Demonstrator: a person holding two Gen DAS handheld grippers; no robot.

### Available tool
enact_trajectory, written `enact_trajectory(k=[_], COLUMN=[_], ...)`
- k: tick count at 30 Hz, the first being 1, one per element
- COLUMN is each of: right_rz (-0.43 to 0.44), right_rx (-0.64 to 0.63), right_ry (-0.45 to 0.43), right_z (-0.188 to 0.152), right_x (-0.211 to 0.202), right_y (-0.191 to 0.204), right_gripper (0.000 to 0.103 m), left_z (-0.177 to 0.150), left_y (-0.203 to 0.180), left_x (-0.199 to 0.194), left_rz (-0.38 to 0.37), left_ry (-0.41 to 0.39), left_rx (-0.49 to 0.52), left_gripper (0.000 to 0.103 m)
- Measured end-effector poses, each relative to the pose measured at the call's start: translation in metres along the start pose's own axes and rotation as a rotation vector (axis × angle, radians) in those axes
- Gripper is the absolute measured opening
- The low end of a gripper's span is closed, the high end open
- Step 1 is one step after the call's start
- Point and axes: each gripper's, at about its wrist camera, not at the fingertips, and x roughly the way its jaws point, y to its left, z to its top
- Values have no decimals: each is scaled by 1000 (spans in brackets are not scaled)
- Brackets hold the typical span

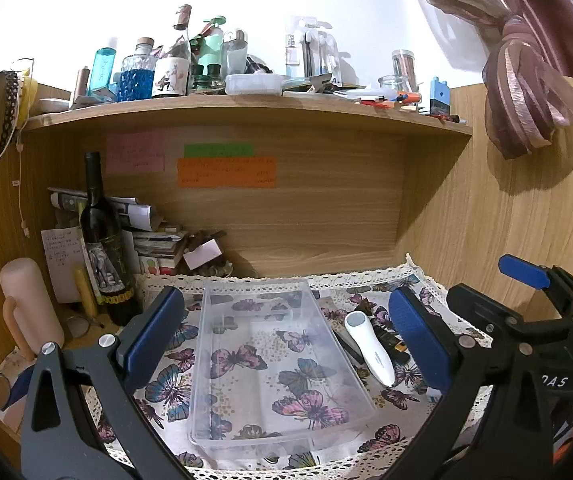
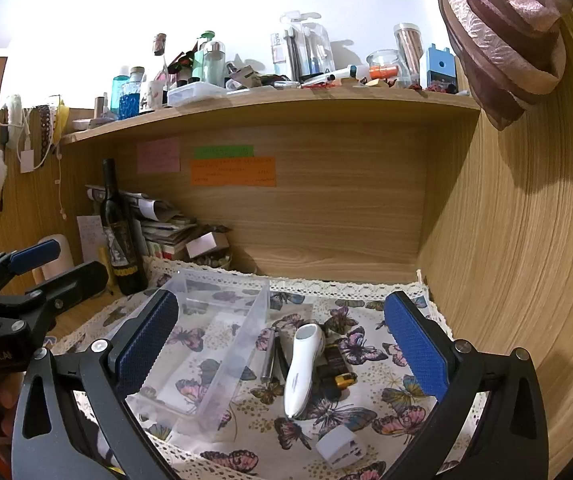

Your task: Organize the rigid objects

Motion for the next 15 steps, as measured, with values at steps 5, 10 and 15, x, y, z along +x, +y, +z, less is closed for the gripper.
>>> enact_trajectory(k=[5, 10, 15], right_rz=[11, 11, 10], right_rx=[11, 9, 13], right_ry=[2, 2, 2], right_z=[0, -1, -2], right_x=[0, 0, 0], right_y=[1, 2, 3], right_gripper=[103, 103, 103], left_z=[0, 0, 0], left_y=[3, 3, 3], left_x=[0, 0, 0], left_rz=[-13, -14, -12], left_ry=[4, 4, 4], left_rx=[-20, -19, -19], left_gripper=[103, 103, 103])
